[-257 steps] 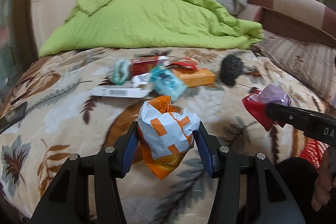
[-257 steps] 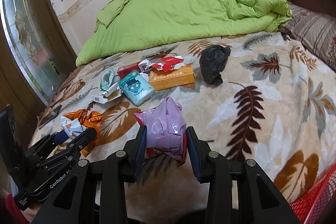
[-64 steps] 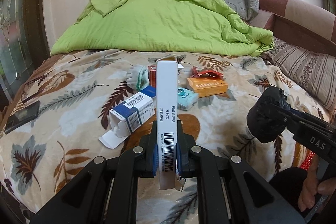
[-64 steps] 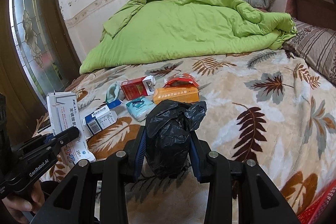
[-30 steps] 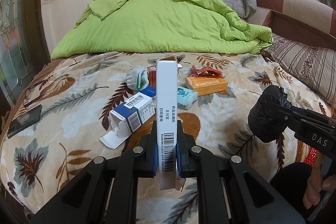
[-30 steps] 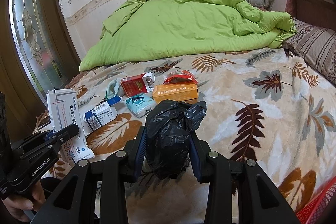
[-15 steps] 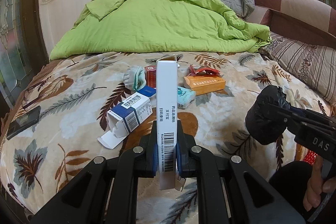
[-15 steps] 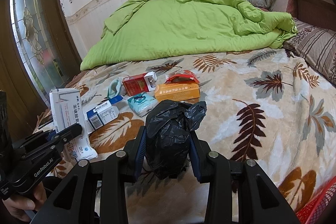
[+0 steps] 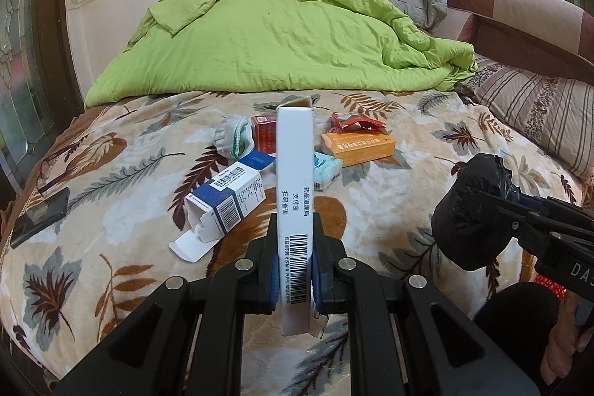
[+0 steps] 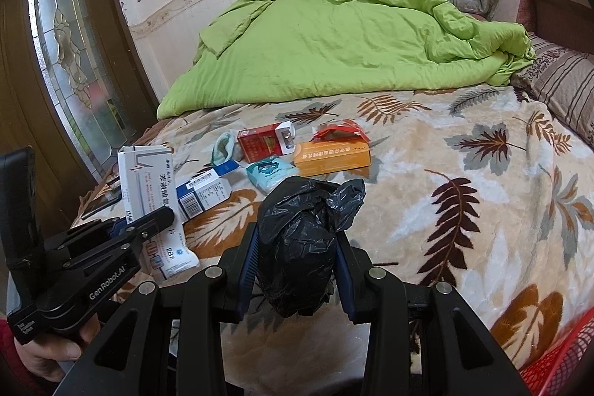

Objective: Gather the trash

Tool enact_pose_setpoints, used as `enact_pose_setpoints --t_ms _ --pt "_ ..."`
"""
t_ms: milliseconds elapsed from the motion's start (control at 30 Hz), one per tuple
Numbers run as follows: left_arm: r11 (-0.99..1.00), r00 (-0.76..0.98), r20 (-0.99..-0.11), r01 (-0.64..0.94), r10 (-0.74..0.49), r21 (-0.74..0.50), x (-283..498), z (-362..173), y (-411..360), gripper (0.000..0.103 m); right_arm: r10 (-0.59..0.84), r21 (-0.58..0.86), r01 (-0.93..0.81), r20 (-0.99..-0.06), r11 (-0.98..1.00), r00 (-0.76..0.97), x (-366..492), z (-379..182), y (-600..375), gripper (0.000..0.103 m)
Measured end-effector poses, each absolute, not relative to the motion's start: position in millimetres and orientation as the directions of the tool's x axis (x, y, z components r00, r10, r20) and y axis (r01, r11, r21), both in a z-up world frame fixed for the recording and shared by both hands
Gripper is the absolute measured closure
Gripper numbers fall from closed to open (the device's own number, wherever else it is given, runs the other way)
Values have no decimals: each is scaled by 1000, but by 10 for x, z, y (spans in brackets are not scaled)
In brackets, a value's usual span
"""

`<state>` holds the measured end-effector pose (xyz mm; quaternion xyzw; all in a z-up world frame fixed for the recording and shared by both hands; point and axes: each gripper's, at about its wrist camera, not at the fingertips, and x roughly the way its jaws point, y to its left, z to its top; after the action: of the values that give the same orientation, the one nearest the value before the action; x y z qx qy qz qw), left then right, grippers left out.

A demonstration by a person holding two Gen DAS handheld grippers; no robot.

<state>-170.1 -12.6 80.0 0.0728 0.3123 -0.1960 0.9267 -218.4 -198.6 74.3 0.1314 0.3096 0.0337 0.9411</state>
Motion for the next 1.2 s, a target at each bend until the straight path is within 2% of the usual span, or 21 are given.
enact_pose_setpoints --t_ms 800,1200 --pt "909 726 -607 417 -324 13 -1734 800 -177 91 161 297 16 -560 955 812 -2208 822 -2016 63" --pt "860 674 -610 509 -417 -26 -1846 902 -403 91 140 330 54 -535 942 833 -2401 976 -2241 63"
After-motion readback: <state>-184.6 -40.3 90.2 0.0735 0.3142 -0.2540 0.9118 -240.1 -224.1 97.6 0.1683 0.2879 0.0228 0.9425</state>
